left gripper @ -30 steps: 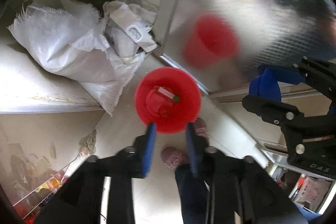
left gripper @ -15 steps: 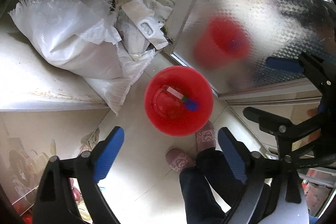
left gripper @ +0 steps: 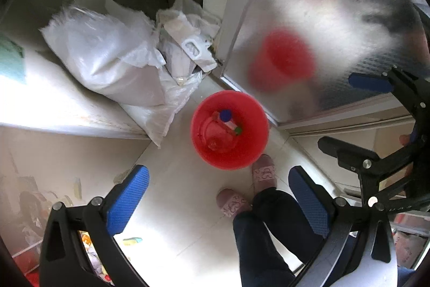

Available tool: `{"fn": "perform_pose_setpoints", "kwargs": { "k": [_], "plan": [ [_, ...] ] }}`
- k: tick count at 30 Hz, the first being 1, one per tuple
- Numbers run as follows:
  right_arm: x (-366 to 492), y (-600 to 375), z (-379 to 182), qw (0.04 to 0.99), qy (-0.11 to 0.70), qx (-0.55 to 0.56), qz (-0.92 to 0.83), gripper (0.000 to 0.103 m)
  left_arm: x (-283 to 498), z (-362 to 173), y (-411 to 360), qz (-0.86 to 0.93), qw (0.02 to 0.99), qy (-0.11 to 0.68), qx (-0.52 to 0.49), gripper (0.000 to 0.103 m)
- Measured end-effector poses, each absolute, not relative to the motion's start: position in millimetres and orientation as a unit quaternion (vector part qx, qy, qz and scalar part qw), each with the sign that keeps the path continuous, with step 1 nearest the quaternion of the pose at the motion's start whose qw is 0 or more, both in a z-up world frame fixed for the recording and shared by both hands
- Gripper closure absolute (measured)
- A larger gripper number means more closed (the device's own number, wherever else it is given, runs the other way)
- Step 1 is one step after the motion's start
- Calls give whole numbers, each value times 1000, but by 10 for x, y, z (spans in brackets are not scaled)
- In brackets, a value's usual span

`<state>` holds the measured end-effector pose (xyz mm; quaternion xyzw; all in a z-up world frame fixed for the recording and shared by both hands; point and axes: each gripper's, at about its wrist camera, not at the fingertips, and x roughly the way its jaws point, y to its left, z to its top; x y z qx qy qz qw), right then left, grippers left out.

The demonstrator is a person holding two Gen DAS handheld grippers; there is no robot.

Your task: Collect trash

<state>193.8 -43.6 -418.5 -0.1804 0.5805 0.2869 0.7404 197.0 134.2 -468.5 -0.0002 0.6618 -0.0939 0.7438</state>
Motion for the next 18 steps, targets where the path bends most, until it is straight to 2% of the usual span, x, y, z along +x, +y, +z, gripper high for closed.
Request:
{"fn": "perform_pose_setpoints", "kwargs": {
  "k": [10,18],
  "plan": [
    [1684,-467,-2828,774,547,-152,279,12,1756,-3266,1457,-74,773,629,-24,0],
    [1630,-506,-1869,816,493,-154,261,11,1785,-2338,1369,-64,813,579,15,0]
  ]
}}
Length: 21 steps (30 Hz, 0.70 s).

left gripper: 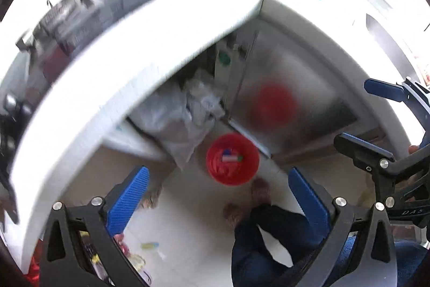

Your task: Collect trash

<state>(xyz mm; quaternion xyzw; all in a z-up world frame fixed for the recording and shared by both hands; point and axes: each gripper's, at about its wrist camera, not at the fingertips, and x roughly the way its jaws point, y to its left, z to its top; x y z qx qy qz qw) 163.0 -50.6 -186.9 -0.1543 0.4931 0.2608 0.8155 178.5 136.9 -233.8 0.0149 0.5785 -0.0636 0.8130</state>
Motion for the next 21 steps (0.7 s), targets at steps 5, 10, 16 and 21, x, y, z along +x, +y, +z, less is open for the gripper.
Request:
{"fn": "perform_pose_setpoints", "kwargs": {
  "k": [5,10,16,21],
  "plan": [
    [1621,-629,-1394,844,457,-157,231,2,1884,-1863,1311,-73,834,547,4,0],
    [1638,-787,-1079,875,423,-136,192,1,1974,-1486,1254,-95,852,514,-18,0],
    [1731,-1032,-773,908,385,-83,142,1,2128,-1201,1057,-103,868,485,6,0],
    [1926,-1136,-652,907,396,-95,108,1,2430,-1098,909,-122,868,481,9,0]
  ]
}}
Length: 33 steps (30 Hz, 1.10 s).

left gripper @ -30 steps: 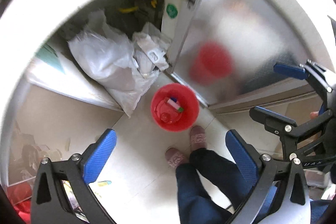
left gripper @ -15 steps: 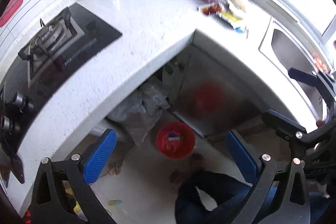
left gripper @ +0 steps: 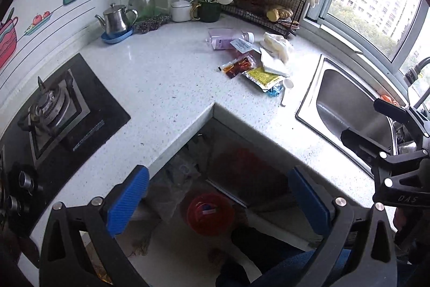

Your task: Collect trash

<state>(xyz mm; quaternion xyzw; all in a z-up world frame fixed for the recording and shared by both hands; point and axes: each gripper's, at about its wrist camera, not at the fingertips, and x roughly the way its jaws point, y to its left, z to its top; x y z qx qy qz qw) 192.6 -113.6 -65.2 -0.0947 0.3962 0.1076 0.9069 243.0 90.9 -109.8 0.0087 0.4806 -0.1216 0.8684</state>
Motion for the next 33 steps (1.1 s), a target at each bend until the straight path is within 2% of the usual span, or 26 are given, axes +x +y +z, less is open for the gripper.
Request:
{"fn": "perform_pose_setpoints", "kwargs": {
  "k": [14,27,33],
  "plan": [
    [3187,-1707,-603,884,454,-33,107,1,3851,-1111,394,-128,855,502,23,0],
    [4429,-1924,-1119,832,540,-12,127,1,4985,-1561,-18,-127,821,556,32,0],
    [4717,-1975,-1504,795,595,-9,117,12,5104,-1829,-93,-125,801,584,32,0]
  ]
}}
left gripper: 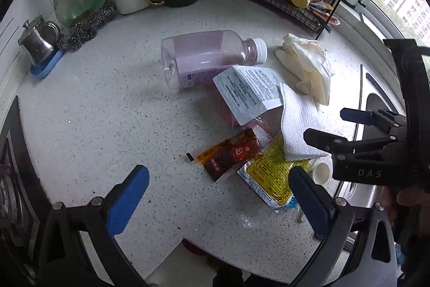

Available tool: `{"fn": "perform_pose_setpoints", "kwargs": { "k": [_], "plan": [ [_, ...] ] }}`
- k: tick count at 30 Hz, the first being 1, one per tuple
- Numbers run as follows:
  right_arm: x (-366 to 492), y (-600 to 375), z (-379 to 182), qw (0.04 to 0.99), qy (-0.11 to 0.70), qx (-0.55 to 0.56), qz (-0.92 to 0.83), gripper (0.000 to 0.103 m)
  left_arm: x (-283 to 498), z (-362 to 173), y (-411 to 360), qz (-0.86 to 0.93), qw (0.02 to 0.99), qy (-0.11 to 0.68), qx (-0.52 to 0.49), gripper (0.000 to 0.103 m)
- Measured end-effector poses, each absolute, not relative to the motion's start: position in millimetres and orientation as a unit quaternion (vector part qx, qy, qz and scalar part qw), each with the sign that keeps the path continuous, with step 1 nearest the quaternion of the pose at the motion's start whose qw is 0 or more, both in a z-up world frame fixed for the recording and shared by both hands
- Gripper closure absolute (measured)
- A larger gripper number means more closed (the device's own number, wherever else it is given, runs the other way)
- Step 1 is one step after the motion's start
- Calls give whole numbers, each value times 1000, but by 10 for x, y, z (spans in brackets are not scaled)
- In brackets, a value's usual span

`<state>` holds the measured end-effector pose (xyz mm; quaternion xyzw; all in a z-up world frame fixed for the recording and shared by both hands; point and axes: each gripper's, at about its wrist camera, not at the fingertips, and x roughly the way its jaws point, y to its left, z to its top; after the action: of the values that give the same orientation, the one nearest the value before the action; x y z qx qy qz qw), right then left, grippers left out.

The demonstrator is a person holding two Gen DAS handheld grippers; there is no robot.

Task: Collect trash
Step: 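Close the right tool on the white cloth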

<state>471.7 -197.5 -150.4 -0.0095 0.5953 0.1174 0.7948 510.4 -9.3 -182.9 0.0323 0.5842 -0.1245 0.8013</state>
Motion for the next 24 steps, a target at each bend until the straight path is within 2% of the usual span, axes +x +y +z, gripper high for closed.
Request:
{"fn": "perform_pose_setpoints", "kwargs": {
  "k": [3,5,6,9,11,13,17,24],
  "plan": [
    [4767,-2016,-1656,779,615,-4,119,14,5120,-1937,-101,-121,794,595,32,0],
    [4763,-1996,-1738,771,624,-10,125,26,5125,-1992,-89,-118,789,602,33,0],
    [4743,-1971,-1732,774,621,-18,126,28,5120,-2019,-91,-116,787,605,34,0],
    [4691,-1907,-1691,778,612,-35,139,47,5103,-2046,-90,-109,784,610,40,0],
    [4658,-1914,-1667,777,613,-27,143,77,5087,-2031,-95,-107,784,610,45,0],
    [4626,-1930,-1660,774,616,-17,147,90,5078,-1998,-110,-108,785,608,47,0],
    [4545,-2015,-1642,772,616,3,158,97,5090,-1934,-138,-108,787,605,48,0],
    [4423,-2346,-1300,803,574,41,156,98,5240,-1827,-140,-106,790,604,5,0]
  ]
}}
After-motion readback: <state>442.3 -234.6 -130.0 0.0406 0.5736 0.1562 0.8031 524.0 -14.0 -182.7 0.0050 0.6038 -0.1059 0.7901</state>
